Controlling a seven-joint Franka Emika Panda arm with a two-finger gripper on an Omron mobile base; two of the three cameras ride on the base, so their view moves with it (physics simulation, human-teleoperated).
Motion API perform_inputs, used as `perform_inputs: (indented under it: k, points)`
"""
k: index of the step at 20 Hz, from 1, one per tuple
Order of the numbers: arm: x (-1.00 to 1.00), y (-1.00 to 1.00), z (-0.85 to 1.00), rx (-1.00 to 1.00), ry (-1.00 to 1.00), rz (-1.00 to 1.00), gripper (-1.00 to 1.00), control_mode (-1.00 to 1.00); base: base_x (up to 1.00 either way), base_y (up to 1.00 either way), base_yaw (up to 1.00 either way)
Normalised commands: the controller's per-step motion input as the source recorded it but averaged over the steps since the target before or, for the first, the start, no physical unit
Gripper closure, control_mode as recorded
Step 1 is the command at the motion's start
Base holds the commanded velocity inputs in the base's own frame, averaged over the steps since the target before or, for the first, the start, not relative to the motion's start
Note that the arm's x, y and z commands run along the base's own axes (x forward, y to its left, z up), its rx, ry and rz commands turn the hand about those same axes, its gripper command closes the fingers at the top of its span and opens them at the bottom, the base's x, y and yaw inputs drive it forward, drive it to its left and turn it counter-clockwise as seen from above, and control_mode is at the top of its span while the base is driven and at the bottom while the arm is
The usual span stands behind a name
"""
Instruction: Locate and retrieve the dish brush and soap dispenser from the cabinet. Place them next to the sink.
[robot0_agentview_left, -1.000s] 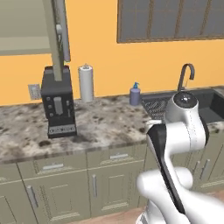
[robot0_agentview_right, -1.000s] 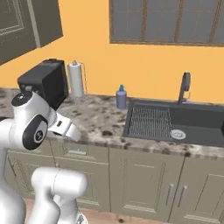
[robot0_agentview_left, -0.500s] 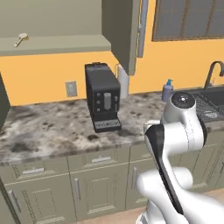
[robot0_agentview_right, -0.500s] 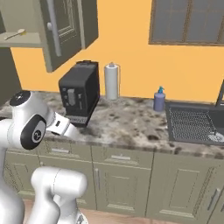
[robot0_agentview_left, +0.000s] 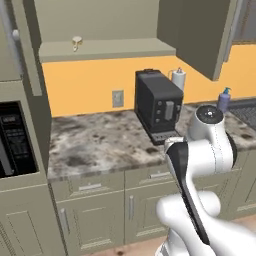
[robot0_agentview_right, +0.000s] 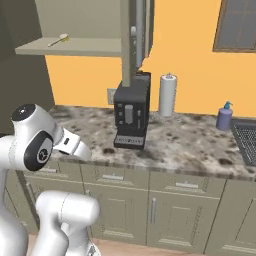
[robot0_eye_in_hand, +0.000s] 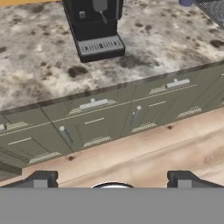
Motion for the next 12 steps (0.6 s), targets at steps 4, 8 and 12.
perform_inputs:
  k: [4, 8, 12]
  points:
    - [0.00, 0.00, 0.00, 0.00, 0.00, 0.00, -1.00, 1.00, 0.17, 0.57, 0.01]
    - [0.00, 0.00, 0.00, 0.00, 0.00, 0.00, -1.00, 1.00, 0.25, 0.43, 0.03]
    - [0.00, 0.00, 0.00, 0.00, 0.00, 0.00, -1.00, 1.00, 0.63, 0.00, 0.03]
